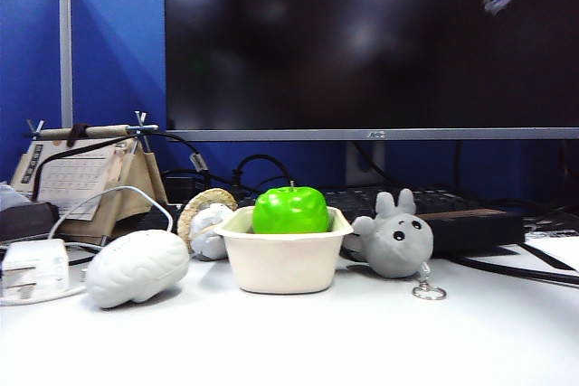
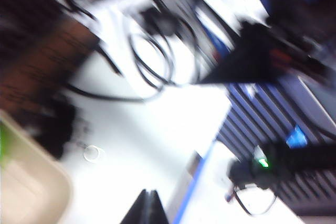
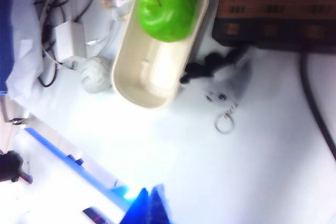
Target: Place the tilting octopus upright.
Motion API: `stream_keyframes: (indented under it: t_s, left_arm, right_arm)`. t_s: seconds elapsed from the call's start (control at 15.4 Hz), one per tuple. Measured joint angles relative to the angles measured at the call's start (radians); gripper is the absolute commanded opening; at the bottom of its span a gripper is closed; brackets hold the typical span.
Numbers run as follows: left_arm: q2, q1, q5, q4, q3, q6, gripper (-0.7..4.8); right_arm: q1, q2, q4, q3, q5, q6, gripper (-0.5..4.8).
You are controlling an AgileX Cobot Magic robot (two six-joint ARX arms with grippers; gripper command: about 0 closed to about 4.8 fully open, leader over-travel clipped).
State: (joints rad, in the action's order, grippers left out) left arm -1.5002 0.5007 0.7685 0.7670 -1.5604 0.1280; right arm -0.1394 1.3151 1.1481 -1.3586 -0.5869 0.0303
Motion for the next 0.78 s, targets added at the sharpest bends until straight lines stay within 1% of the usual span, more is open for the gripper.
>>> stream_keyframes:
  t_s: [0.07,0.13,0.2,0.26,0.33,0.46,0.52,0.59,0.65,0.78]
  left_arm:
    - [0.000,0.010,-0.026,0.005,0.000,-0.001,-0.05]
    - [-0.001,0.006,-0.094,-0.001,0.000,-0.001,-0.04]
    - [-0.006,0.000,-0.137,0.000,0.002,0.000,-0.04]
    - [-0.008,0.001,-0.146,0.004,0.002,-0.001,0.02]
    - [-0.009,0.004,-0.147,0.010,0.002,-0.001,0.24]
    - [-0.014,0.007,-0.191,0.035,0.002,-0.001,0.29]
    - [-0.018,0.007,-0.197,0.038,0.002,-0.001,0.32]
    - [-0.024,0.006,-0.201,0.037,0.002,-0.001,0.50]
    - [-0.032,0.006,-0.210,0.038,0.002,-0.001,1.18]
    - [-0.054,0.008,-0.230,0.041,0.002,-0.004,1.22]
  right_arm:
    - [-0.025,0.005,-0.042,0.035,0.014,0.003,0.09]
    - [-0.076,0.013,-0.090,0.076,0.018,0.014,0.09]
    - [-0.094,0.020,-0.119,0.105,0.006,0.018,0.09]
    - [-0.091,0.023,-0.142,0.117,0.008,0.021,0.09]
    - [-0.097,0.030,-0.180,0.126,0.021,0.025,0.13]
    - [-0.145,0.065,-0.211,0.138,0.037,0.025,0.13]
    - [-0.135,0.069,-0.227,0.137,0.066,0.026,0.13]
    - [-0.129,0.078,-0.249,0.137,0.085,0.027,0.14]
    - [-0.136,0.089,-0.265,0.137,0.090,0.027,0.19]
    - [-0.146,0.100,-0.273,0.137,0.104,0.026,1.00]
